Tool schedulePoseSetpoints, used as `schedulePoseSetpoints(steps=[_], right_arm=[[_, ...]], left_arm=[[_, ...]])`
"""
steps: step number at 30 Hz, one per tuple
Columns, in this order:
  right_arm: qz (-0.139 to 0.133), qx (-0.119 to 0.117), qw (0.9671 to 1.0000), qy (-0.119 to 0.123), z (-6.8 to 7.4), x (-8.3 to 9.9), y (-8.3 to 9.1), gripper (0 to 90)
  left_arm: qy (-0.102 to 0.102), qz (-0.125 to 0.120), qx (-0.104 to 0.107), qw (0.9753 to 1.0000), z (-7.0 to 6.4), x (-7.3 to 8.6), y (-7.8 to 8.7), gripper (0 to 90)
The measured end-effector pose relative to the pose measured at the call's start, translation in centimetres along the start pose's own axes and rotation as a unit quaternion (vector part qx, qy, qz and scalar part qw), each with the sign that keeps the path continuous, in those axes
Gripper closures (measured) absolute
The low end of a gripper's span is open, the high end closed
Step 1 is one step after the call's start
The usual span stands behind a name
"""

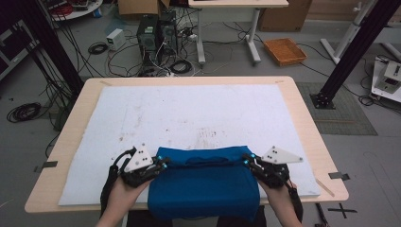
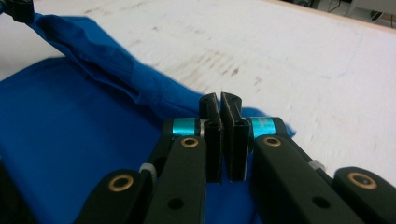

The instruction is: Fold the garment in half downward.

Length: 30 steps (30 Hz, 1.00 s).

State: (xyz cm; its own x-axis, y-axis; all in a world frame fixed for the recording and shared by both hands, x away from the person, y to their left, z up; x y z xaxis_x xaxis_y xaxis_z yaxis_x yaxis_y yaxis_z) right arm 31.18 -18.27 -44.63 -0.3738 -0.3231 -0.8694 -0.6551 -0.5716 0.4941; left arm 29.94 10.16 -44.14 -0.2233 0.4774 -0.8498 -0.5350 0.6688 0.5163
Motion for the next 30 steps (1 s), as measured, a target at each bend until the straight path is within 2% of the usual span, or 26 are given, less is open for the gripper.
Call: schedulePoseSetpoints(steps=[4, 9, 19, 21, 24, 26, 29, 30], right_arm=[[0.007, 0.001, 1.0, -0.001, 1.2, 1.7, 0.9, 88.1], [0.022, -0.003, 0.9997, 0.001, 2.4, 3.3, 1.7, 88.0], [0.051, -0.006, 0.9987, 0.009, 3.2, 5.5, 1.9, 85.5], [0.053, -0.004, 0.9985, 0.012, 3.3, 5.6, 2.1, 84.6], [0.048, -0.004, 0.9988, 0.008, 3.2, 5.6, 2.6, 82.5], [0.043, -0.001, 0.999, 0.008, 3.0, 5.5, 2.8, 79.3], [0.033, 0.012, 0.9994, 0.0, 1.9, 4.7, 2.9, 75.4], [0.028, 0.017, 0.9994, -0.003, 1.4, 4.3, 2.8, 74.4]], left_arm=[[-0.008, 0.004, 0.004, 0.9999, -1.6, 1.4, 0.5, 88.1], [-0.014, 0.014, 0.008, 0.9998, -3.0, 2.7, 0.4, 88.0], [-0.027, 0.047, 0.024, 0.9982, -4.7, 4.8, -0.1, 87.3], [-0.031, 0.054, 0.028, 0.9977, -5.0, 5.1, -0.1, 84.6], [-0.032, 0.055, 0.03, 0.9975, -5.2, 5.2, 0.2, 81.8], [-0.027, 0.047, 0.023, 0.9983, -4.9, 4.9, 0.4, 75.6], [-0.004, 0.032, 0.006, 0.9995, -3.7, 3.9, 0.5, 66.2], [0.009, 0.024, -0.007, 0.9997, -2.7, 3.4, 0.4, 64.0]])
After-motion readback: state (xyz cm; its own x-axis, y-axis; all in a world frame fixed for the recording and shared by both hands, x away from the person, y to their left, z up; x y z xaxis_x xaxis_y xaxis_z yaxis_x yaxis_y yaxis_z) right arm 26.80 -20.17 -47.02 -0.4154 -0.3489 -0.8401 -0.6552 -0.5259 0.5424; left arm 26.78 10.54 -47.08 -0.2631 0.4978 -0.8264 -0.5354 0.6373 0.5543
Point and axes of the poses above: each handheld gripper's, and its own axes: y roughly backward along the jaws, x roughly out of its underside, z roughly to its left, the point moved 9 cm from there along -y, roughly forward along the jaws, and after that the axes turned 1 degree about z, right-handed, at the moved point
